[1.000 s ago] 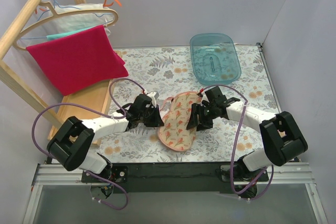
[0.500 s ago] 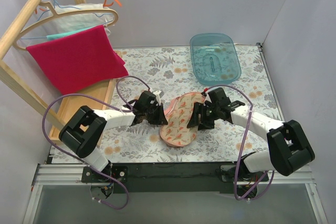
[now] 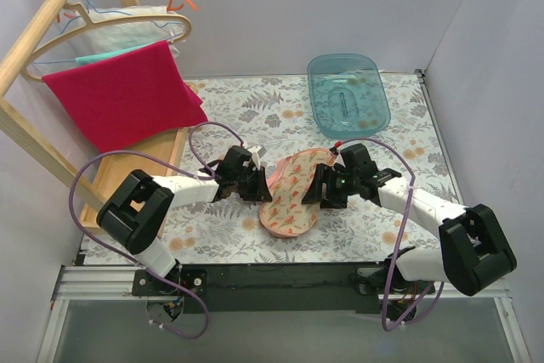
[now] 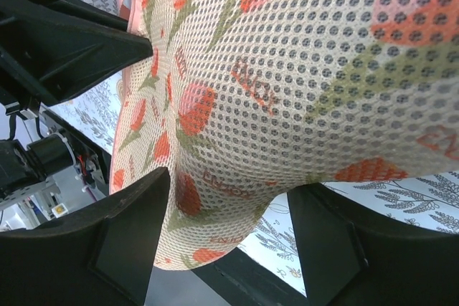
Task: Place the bra in the laundry bag and zip it closed
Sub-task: Adjust the laundry bag at the center of the board.
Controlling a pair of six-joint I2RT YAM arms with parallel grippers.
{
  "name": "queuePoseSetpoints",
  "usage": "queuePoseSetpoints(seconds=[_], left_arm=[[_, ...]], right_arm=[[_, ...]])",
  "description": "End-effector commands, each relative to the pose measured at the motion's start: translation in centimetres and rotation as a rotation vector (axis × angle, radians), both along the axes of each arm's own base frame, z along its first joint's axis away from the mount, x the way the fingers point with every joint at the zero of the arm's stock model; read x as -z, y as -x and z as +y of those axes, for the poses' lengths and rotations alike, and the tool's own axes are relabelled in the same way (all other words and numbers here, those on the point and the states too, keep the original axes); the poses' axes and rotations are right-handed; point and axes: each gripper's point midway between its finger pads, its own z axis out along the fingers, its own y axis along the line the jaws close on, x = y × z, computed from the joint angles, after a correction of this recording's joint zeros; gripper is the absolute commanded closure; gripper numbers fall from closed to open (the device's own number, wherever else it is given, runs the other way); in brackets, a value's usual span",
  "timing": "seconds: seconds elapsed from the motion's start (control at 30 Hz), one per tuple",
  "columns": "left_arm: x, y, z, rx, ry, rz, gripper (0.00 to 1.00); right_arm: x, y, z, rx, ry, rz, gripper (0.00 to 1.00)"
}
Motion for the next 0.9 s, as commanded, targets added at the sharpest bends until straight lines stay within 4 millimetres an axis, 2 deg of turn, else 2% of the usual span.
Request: queuePoseSetpoints(seconds=[0.0, 0.03, 0.07, 0.13, 0.23, 0.37, 0.6, 0.87], left_arm=[[-0.1, 1.2, 1.2, 0.014, -0.045, 0.022, 0.81], [-0.1, 1.3, 1.3, 0.012, -0.049, 0.027, 0.69], [-0.2, 1.4, 1.4, 0.010, -0.048, 0.029, 0.63], [-0.2, 1.5, 1.6, 0.003, -0.056, 0.036, 0.54], [0.0, 1.9, 1.9, -0.009, -0.063, 0.049, 0.48], [-0.2, 2.5, 2.2, -0.019, -0.052, 0.060, 0.46], [-1.9, 3.4, 2.2, -0.017, -0.001, 0.051, 0.40], [-4.2, 5.5, 0.9, 0.079, 0.117, 0.088, 0.36]], right_arm=[[0.1, -0.6, 0.3, 0.018, -0.012, -0.009, 0.26], [0.2, -0.6, 0.3, 0.020, -0.009, -0.005, 0.26], [0.3, -0.6, 0.3, 0.022, -0.004, -0.004, 0.26], [0.4, -0.7, 0.2, 0.026, 0.003, -0.003, 0.26], [0.7, -0.8, -0.1, 0.036, 0.021, 0.005, 0.26], [0.8, -0.8, -0.1, 0.037, 0.030, 0.009, 0.26], [0.9, -1.1, -0.2, 0.047, 0.042, 0.012, 0.26], [1.0, -1.3, -0.1, 0.048, 0.045, 0.018, 0.26]])
